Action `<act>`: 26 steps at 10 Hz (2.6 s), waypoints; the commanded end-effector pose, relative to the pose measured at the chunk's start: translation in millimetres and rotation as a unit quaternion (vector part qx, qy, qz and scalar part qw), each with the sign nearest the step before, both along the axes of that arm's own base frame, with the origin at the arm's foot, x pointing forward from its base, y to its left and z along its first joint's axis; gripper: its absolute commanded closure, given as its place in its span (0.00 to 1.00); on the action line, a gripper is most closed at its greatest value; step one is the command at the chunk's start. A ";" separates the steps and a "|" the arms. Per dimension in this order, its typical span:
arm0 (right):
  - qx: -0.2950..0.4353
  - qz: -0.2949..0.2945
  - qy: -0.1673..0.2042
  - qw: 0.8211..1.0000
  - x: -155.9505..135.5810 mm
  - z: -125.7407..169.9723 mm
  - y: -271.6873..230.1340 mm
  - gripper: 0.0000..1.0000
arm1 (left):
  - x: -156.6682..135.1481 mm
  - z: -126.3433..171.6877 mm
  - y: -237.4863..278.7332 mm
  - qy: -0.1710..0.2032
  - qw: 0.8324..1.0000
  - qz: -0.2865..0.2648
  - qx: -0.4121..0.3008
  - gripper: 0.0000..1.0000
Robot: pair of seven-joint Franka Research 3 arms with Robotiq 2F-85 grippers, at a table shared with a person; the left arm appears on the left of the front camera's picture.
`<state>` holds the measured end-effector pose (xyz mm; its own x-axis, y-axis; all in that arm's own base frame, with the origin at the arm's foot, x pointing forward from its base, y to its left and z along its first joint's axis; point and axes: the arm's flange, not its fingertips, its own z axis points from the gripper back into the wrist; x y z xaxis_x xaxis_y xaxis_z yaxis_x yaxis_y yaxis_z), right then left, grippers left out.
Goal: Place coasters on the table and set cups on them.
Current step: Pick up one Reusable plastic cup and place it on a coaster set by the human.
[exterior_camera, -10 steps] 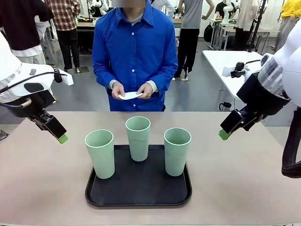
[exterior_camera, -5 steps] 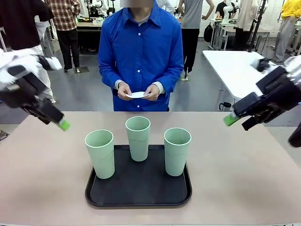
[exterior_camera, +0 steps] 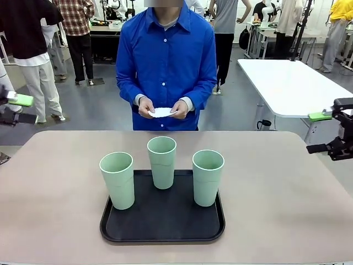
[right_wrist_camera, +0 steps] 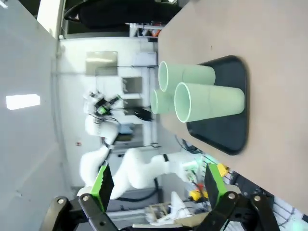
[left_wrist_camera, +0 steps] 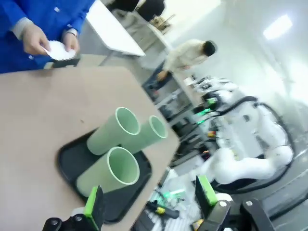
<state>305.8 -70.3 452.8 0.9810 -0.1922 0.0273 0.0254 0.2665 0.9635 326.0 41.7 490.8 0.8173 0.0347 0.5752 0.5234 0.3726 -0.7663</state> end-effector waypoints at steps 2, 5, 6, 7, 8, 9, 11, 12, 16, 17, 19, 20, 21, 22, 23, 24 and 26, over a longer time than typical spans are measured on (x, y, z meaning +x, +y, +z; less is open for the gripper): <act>0.011 -0.030 -0.004 0.999 -3.1 -3.5 -9.3 0.00 | -23.2 -50.8 23.0 0.064 0.998 0.002 -0.020 0.00; 0.000 -0.037 -0.014 0.999 -5.9 2.3 -18.1 0.00 | -28.1 -74.3 45.7 0.111 0.993 0.007 -0.032 0.00; -0.022 -0.028 -0.018 0.999 -4.5 0.1 -16.4 0.00 | -29.2 -73.8 48.5 0.109 0.993 0.011 -0.034 0.00; -0.041 -0.018 -0.029 0.999 -2.1 -3.6 -15.6 0.00 | -27.7 -72.3 44.5 0.110 0.993 0.012 -0.032 0.00; -0.053 -0.012 -0.032 0.998 -0.2 -11.0 -17.5 0.00 | -27.6 -72.0 43.5 0.111 0.993 0.011 -0.030 0.00; -0.059 -0.010 -0.032 0.998 0.9 -20.2 -19.5 0.00 | -23.9 -71.6 40.0 0.112 0.993 0.007 -0.026 0.00; -0.058 0.000 -0.029 0.998 -4.0 -31.1 -19.5 0.00 | -20.8 -64.7 32.6 0.114 0.994 -0.003 -0.004 0.00; -0.058 0.003 -0.027 0.998 -7.2 -31.4 -20.4 0.00 | -22.1 -63.2 28.0 0.110 0.994 -0.007 0.005 0.00; -0.054 0.000 -0.019 0.998 -0.4 -25.3 -18.3 0.00 | -11.1 -64.9 43.2 0.125 0.992 -0.002 -0.009 0.00; -0.054 0.000 -0.019 0.998 -0.4 -25.3 -18.3 0.00 | -11.1 -64.9 43.2 0.125 0.992 -0.002 -0.009 0.00; -0.054 0.000 -0.019 0.998 -0.4 -25.3 -18.3 0.00 | -11.1 -64.9 43.2 0.125 0.992 -0.002 -0.009 0.00; -0.054 0.000 -0.019 0.998 -0.4 -25.3 -18.3 0.00 | -11.1 -64.9 43.2 0.125 0.992 -0.002 -0.009 0.00; -0.054 0.000 -0.019 0.998 -0.4 -25.3 -18.3 0.00 | -11.1 -64.9 43.2 0.125 0.992 -0.002 -0.009 0.00; -0.054 0.000 -0.019 0.998 -0.4 -25.3 -18.3 0.00 | -11.1 -64.9 43.2 0.125 0.992 -0.002 -0.009 0.00; -0.054 0.000 -0.019 0.998 -0.4 -25.3 -18.3 0.00 | -11.1 -64.9 43.2 0.125 0.992 -0.002 -0.009 0.00; -0.054 0.000 -0.019 0.998 -0.4 -25.3 -18.3 0.00 | -11.1 -64.9 43.2 0.125 0.992 -0.002 -0.009 0.00; -0.054 0.000 -0.019 0.998 -0.4 -25.3 -18.3 0.00 | -11.1 -64.9 43.2 0.125 0.992 -0.002 -0.009 0.00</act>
